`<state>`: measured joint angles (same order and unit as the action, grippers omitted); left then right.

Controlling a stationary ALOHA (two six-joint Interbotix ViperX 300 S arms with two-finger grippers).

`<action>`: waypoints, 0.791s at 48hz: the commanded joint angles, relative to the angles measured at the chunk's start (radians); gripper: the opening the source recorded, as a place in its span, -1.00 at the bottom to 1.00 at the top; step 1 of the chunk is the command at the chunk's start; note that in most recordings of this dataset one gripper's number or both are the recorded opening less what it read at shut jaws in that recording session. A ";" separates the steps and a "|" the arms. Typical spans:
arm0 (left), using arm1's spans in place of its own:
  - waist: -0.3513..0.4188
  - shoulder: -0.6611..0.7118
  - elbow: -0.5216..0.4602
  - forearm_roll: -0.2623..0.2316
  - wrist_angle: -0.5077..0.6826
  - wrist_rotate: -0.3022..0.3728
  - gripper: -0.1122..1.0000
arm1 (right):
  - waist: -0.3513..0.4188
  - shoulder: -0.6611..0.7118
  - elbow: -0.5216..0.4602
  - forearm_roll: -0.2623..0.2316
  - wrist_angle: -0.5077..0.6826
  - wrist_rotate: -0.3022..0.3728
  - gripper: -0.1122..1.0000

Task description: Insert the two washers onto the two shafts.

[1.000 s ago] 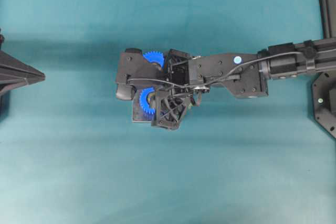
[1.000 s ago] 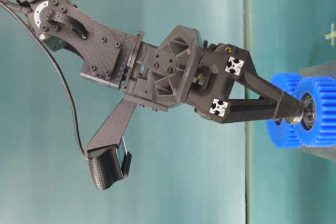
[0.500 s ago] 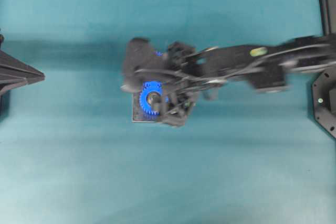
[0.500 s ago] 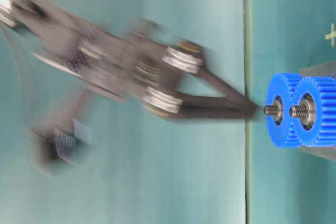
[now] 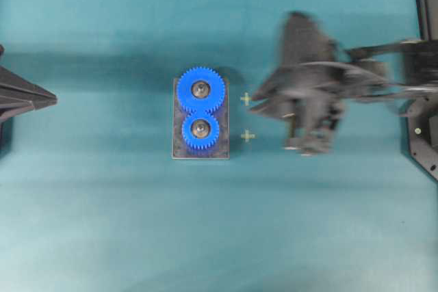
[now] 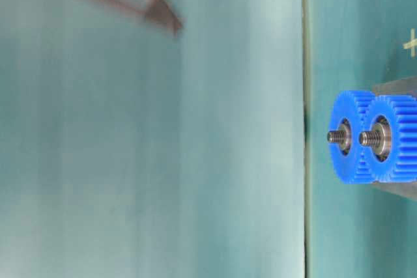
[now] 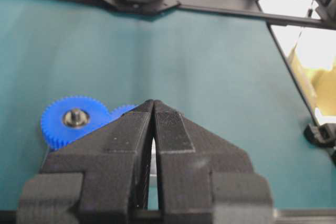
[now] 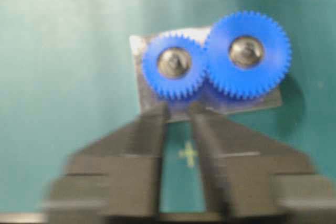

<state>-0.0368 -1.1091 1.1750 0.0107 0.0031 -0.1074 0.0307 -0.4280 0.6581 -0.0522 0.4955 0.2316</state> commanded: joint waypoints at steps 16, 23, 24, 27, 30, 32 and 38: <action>-0.002 -0.028 -0.035 0.003 0.005 0.012 -0.67 | -0.003 -0.167 0.304 0.000 -0.275 0.005 -0.60; 0.000 -0.031 0.005 0.005 0.054 0.021 -0.67 | -0.008 -0.216 0.356 0.000 -0.284 0.006 -0.60; -0.002 -0.031 0.009 0.005 0.055 0.023 -0.67 | -0.008 -0.227 0.364 0.000 -0.284 0.006 -0.60; -0.002 -0.031 0.020 0.006 0.058 0.034 -0.67 | -0.009 -0.270 0.393 -0.002 -0.284 0.005 -0.60; 0.000 -0.035 0.026 0.006 0.058 0.048 -0.67 | -0.009 -0.316 0.423 -0.002 -0.284 0.005 -0.60; -0.002 -0.037 0.026 0.006 0.058 0.057 -0.67 | -0.009 -0.353 0.445 -0.002 -0.284 0.005 -0.60; -0.002 -0.046 0.021 0.008 0.058 0.078 -0.67 | -0.009 -0.485 0.515 0.000 -0.285 0.006 -0.60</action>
<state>-0.0368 -1.1597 1.2134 0.0138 0.0660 -0.0353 0.0245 -0.8483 1.1520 -0.0522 0.2178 0.2316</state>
